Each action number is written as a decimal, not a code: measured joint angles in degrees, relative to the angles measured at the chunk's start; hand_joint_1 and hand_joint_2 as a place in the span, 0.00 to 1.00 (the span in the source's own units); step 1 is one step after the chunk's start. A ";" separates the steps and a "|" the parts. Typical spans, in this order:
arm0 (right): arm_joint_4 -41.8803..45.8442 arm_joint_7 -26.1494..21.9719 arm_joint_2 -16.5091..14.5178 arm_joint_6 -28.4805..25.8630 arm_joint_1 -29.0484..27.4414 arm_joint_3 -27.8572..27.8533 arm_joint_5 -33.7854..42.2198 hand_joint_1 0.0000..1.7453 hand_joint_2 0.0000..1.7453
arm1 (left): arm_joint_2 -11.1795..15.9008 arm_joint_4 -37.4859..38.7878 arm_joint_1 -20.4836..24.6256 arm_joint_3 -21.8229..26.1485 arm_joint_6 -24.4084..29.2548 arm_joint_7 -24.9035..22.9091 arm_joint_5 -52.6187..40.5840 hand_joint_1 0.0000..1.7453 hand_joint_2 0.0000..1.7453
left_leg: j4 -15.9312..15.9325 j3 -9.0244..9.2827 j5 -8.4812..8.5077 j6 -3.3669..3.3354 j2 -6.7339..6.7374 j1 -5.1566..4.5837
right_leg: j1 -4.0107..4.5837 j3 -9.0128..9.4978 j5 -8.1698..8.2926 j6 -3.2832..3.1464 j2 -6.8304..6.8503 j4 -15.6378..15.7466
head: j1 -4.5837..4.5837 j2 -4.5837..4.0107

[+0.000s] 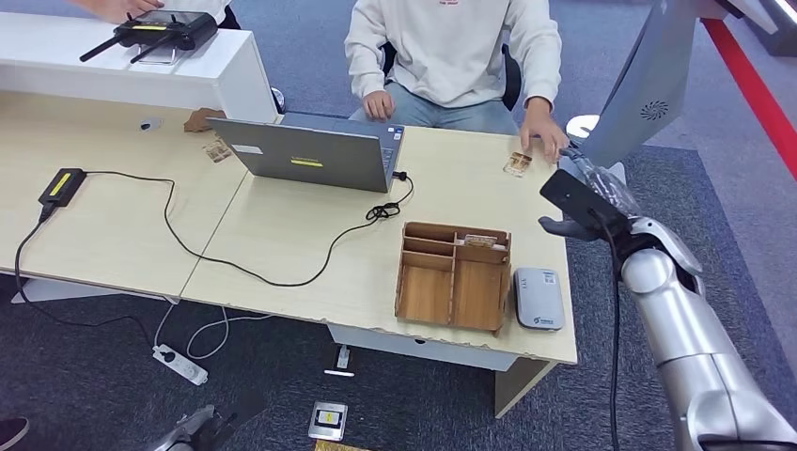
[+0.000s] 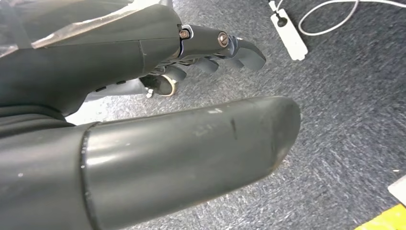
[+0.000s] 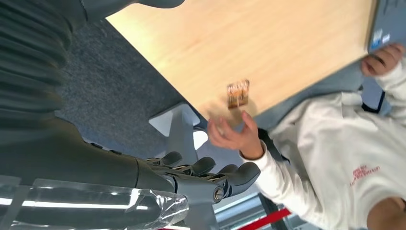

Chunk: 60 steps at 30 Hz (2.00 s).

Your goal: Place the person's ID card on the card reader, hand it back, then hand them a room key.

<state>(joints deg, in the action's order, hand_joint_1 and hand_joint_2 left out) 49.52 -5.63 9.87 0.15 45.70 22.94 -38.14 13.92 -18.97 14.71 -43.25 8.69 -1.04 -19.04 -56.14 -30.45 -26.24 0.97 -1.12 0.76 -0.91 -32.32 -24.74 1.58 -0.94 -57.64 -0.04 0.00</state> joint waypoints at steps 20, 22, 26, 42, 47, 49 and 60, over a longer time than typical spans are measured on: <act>10.78 4.34 0.12 6.41 -10.49 0.96 -5.60 0.00 1.00 | 0.33 0.02 0.22 0.17 -0.34 -1.38 -2.64 0.00 0.00 | 0.01 -0.01 0.00 0.00 -0.01 0.00 | 0.00 0.02 0.00 0.00 0.00 -0.01 | 0.00 0.00; 11.45 4.50 -0.43 6.66 -11.28 1.38 -5.94 0.00 1.00 | 0.33 0.01 0.31 0.17 -0.39 -1.39 -2.89 0.00 0.00 | 0.01 0.00 0.00 0.00 -0.01 0.01 | 0.00 0.01 0.00 0.00 0.00 -0.01 | 0.00 0.00; 12.03 4.24 -1.31 6.79 -11.80 1.93 -6.21 0.00 1.00 | 0.33 0.00 0.18 0.22 -0.43 -1.41 -3.13 0.00 0.00 | 0.01 -0.01 0.02 0.00 0.00 0.01 | 0.01 0.03 0.00 0.00 0.01 -0.01 | 0.00 0.00; 7.74 -1.30 -6.29 1.96 -8.42 4.62 -8.76 0.00 1.00 | 0.31 -0.48 1.55 0.38 -1.91 -1.16 -6.93 0.00 0.00 | 0.01 -0.01 0.02 0.00 -0.01 0.01 | 0.03 0.02 0.00 0.00 0.01 -0.02 | -0.01 0.00; 5.36 -1.57 -7.57 0.06 -6.95 4.90 -8.68 0.00 1.00 | 0.33 -0.48 2.03 1.18 -2.11 -1.02 -8.06 0.00 0.00 | 0.01 -0.01 0.02 0.00 0.00 0.01 | 0.02 0.02 0.00 0.00 0.01 -0.01 | -0.01 0.00; 4.35 -1.64 -7.87 -0.29 -6.47 4.93 -8.57 0.00 1.00 | 0.33 -0.50 2.15 1.44 -2.33 -1.02 -8.27 0.00 0.00 | 0.01 -0.01 0.02 0.00 -0.01 0.00 | 0.02 0.03 0.00 0.00 0.01 -0.01 | -0.01 0.00; 0.83 -1.65 -8.16 -0.49 -6.10 5.11 -8.45 0.00 1.00 | 0.28 -0.55 2.06 2.12 -2.38 -1.34 -8.86 0.00 0.00 | 0.01 -0.01 0.02 0.00 0.00 0.00 | 0.02 0.01 0.00 0.00 0.01 -0.01 | -0.01 0.00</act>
<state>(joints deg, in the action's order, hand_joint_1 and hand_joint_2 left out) 50.35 -7.28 1.71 -0.34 39.60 28.05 -46.59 14.20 -19.52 16.76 -41.13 6.31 -2.38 -27.90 -56.13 -30.45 -26.22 0.97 -1.12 0.76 -0.89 -32.31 -24.74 1.58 -0.93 -57.65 -0.05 0.00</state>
